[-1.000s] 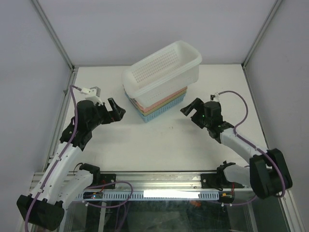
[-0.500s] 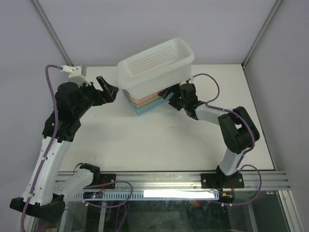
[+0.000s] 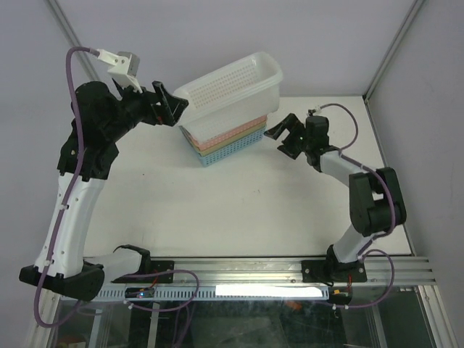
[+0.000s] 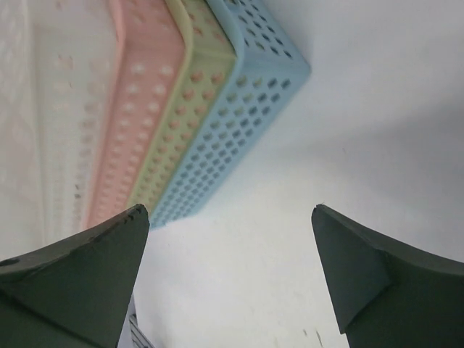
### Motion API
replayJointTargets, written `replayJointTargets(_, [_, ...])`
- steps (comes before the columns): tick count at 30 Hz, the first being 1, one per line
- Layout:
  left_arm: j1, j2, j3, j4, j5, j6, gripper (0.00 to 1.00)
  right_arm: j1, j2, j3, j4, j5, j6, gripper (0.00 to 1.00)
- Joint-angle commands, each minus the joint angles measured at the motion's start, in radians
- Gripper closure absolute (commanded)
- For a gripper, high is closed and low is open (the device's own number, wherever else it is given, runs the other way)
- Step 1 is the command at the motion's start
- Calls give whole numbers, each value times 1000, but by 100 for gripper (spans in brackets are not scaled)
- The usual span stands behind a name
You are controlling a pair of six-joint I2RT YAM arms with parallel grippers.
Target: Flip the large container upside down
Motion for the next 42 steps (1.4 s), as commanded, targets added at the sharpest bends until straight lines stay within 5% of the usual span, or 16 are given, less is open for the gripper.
replayJointTargets(1, [-2, 107, 129, 19, 139, 111, 1, 8, -245, -126, -125, -24, -169, 1])
replayJointTargets(13, [-44, 461, 487, -85, 386, 260, 1, 8, -749, -434, -279, 161, -190, 1])
replayJointTargets(21, [-52, 535, 490, -129, 419, 327, 1, 8, -870, -506, -178, 181, -120, 1])
replayJointTargets(24, [-52, 547, 492, -130, 437, 312, 1, 28, -803, -537, 27, 174, -61, 1])
replayJointTargets(29, [-52, 542, 480, -133, 433, 286, 1, 99, -491, -327, 55, 243, 4, 6])
replayJointTargets(32, [-52, 540, 473, -132, 429, 273, 1, 106, -315, -273, 208, 238, 126, 16])
replayJointTargets(36, [-51, 540, 455, -139, 409, 265, 1, 105, -102, -178, 321, 238, 126, 16])
replayJointTargets(37, [-50, 539, 448, -140, 407, 263, 1, 105, -52, -134, 316, 227, 249, 43])
replayJointTargets(42, [-50, 525, 376, -127, 449, 227, 1, 109, 164, 74, 290, 163, 262, 60])
